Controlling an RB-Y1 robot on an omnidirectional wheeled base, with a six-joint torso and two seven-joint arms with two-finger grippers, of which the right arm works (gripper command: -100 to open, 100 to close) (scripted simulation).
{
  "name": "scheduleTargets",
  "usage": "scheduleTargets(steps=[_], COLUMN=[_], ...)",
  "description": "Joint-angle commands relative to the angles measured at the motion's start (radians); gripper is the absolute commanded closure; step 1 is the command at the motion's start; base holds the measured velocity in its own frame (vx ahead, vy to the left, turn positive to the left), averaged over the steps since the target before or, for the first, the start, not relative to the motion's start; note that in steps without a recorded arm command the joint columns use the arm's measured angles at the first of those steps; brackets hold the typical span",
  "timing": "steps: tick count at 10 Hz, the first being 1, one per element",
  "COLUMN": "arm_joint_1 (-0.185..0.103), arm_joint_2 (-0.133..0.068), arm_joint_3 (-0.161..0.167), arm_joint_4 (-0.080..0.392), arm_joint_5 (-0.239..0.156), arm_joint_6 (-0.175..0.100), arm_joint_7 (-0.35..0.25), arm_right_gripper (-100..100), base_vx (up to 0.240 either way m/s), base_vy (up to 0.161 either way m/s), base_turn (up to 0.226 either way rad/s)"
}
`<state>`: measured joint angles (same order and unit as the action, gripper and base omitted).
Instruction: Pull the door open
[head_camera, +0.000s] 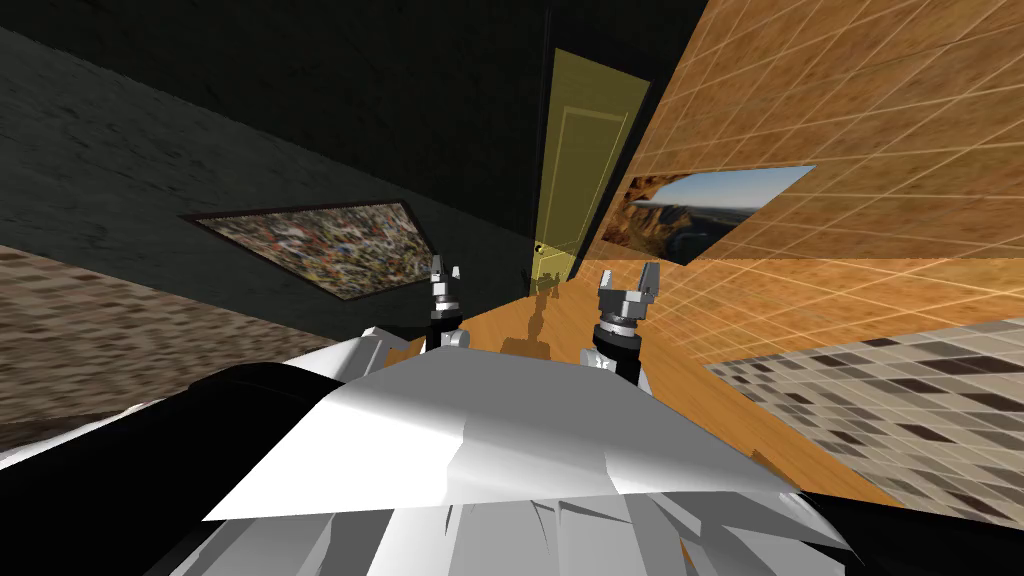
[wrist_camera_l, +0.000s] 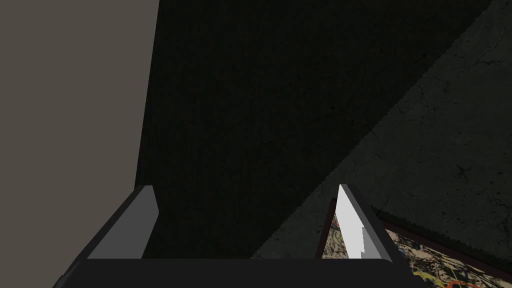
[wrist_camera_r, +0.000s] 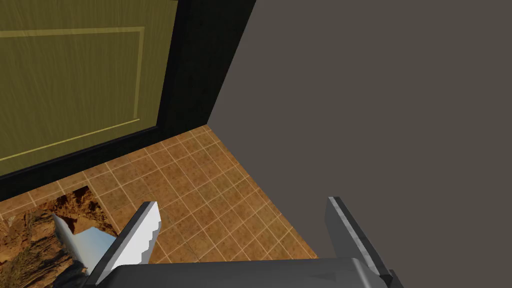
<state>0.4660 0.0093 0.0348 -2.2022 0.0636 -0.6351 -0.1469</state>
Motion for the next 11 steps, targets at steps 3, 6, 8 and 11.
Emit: scheduleTargets(steps=[3,6,8,11], arm_joint_1=[-0.025,-0.049,-0.06,-0.086], arm_joint_2=[-0.022,-0.039,-0.046,-0.062], arm_joint_3=[-0.005,-0.01,-0.012,-0.018], arm_joint_4=[0.071,0.14,0.172,0.246], arm_joint_5=[0.014,0.028,0.035,0.05], arm_joint_6=[-0.014,-0.027,-0.033,-0.048], arm_joint_7=[0.058,0.114,0.139,0.199], arm_right_gripper=[-100,-100,-100,-100], base_vx=[0.136,0.142,0.107,0.123], base_vy=[-0.029,-0.014,-0.013,-0.021], base_turn=[0.046,0.049,0.028,0.052])
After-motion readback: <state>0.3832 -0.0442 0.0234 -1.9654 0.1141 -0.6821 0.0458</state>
